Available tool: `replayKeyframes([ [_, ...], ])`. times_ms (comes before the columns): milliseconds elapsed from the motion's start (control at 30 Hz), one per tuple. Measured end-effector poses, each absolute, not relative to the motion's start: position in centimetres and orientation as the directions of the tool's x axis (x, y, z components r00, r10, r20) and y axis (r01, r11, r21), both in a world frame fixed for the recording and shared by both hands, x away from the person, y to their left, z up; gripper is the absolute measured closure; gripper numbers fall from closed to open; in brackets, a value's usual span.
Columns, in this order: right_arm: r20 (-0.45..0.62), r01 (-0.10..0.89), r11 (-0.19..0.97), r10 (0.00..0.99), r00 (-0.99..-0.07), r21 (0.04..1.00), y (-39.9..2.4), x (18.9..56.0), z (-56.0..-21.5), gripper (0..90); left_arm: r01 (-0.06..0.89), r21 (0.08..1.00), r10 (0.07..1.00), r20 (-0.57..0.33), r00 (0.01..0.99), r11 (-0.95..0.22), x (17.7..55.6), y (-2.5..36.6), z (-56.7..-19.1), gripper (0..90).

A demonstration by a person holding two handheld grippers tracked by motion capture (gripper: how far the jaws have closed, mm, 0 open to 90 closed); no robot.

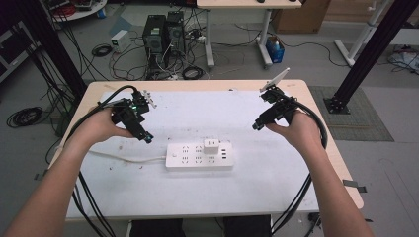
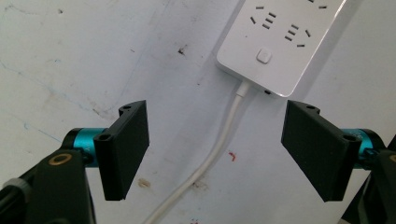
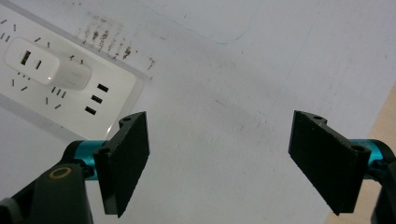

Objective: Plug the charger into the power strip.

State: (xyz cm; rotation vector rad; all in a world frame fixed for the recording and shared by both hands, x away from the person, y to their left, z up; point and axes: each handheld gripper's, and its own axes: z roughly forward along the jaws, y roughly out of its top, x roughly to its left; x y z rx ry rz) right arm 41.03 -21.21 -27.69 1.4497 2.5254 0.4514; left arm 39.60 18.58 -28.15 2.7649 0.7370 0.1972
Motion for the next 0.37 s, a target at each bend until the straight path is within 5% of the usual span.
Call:
replayKeyframes([
  [367, -0.013, 0.809, 0.457, 0.873, -0.488, 0.369, -21.28, 40.74, -27.54, 20.1, 0.481, 0.313, 0.521, 0.056, 0.852, -0.819, 39.65, 18.4, -27.95, 23.6],
])
